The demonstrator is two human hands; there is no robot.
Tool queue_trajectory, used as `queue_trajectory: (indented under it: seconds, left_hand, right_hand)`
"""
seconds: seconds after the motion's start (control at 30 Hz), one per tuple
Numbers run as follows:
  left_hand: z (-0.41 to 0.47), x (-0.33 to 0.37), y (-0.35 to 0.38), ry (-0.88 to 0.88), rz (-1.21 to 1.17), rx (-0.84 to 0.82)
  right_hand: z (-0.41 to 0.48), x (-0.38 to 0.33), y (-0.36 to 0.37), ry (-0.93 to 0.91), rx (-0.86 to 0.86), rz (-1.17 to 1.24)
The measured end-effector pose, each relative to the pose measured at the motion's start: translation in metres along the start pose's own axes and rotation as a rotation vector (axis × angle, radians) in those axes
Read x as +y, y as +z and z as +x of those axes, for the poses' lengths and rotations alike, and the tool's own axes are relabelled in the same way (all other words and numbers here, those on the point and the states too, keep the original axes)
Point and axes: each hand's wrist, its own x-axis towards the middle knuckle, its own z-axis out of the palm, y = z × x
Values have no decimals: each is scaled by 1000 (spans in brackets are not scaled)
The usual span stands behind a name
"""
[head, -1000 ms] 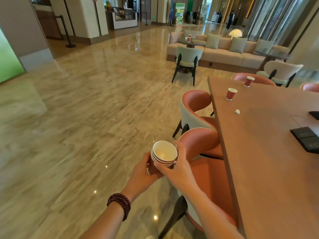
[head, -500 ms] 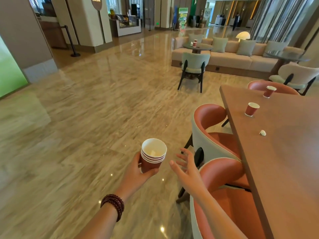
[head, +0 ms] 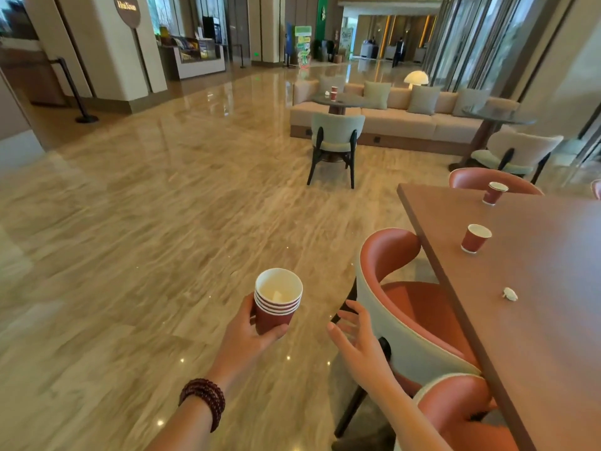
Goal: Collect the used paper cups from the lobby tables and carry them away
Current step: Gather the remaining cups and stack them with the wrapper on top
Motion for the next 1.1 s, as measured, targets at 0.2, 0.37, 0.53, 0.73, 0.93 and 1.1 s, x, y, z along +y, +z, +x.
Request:
queue_trajectory:
  seconds: [0.2,0.37,0.53,0.73,0.93,1.1]
  left_hand:
    - [126,-3,-8,60,-11,-144]
    - [227,5,-23,86,-10,-255]
    - [309,4,-26,90,-46,-284]
    - [392,-1,-8,87,-55,-331]
    - [481,-1,41,117,-46,-408]
    - [557,16,93,140,-40,-505]
  right_hand:
    - [99,-16,15,26,121,57]
    - [184,-29,27,50,253,125]
    - [253,-30,32,91,368,196]
    - [327,-23,14,115,472,196]
    - [408,-9,-21,98,531,167]
    - [478,1,-61,92,610,182]
